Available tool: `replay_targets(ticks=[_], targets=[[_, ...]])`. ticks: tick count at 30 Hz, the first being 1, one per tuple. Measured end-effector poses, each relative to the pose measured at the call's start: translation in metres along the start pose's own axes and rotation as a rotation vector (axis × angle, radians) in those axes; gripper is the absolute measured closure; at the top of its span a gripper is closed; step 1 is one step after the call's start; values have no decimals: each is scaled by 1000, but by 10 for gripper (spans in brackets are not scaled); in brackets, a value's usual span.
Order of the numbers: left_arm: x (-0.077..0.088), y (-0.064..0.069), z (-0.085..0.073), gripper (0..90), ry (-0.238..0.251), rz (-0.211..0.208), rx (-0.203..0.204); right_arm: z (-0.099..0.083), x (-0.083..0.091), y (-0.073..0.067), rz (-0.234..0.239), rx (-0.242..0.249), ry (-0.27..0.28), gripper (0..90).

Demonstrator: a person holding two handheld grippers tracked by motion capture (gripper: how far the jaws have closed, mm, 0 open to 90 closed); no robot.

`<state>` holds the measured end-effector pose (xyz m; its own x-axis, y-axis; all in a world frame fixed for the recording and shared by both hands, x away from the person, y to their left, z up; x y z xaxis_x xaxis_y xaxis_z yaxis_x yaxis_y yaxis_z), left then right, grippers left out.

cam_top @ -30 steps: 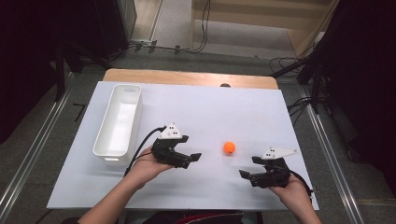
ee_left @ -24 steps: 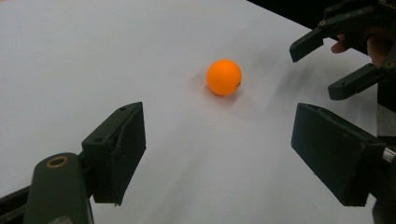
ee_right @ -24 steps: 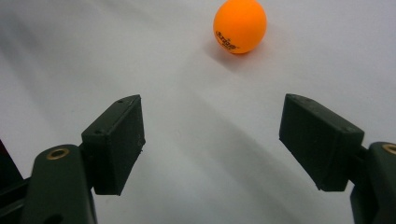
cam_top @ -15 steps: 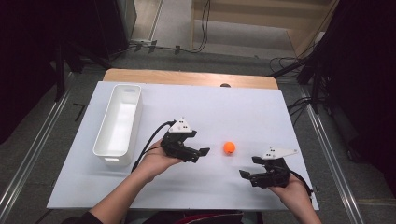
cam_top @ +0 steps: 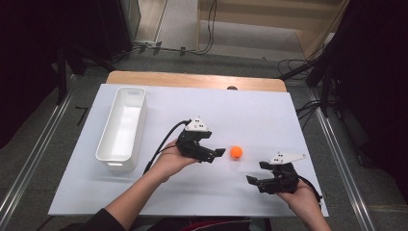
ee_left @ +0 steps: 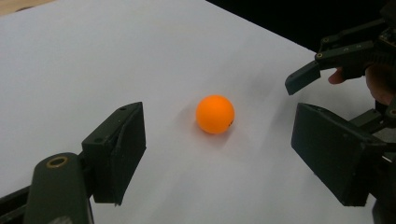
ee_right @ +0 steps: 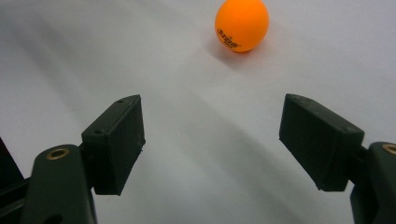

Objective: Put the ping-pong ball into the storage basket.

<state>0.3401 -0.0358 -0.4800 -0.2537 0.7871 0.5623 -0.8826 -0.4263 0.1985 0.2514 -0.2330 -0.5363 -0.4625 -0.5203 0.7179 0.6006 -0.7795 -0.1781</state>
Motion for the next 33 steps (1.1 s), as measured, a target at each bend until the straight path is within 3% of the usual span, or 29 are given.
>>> replay_targets(ticks=[22,33], targets=[[-33,0,16,174,-13,-12,8,-2,3,1,-6,-11,-1,207],[-52,8,26,174,-24,-8,-19,-2,3,1,-5,-5,1,207]])
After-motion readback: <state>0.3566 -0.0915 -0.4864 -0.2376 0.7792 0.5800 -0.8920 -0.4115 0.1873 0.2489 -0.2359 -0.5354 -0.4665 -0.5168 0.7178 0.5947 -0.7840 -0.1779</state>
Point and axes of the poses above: each handheld gripper's, and its own axes: x roughly backward along the jaws, z roughly out of its top, y roughly to its right, the point moved 7 cm from there along -x, roughly forward along the jaws
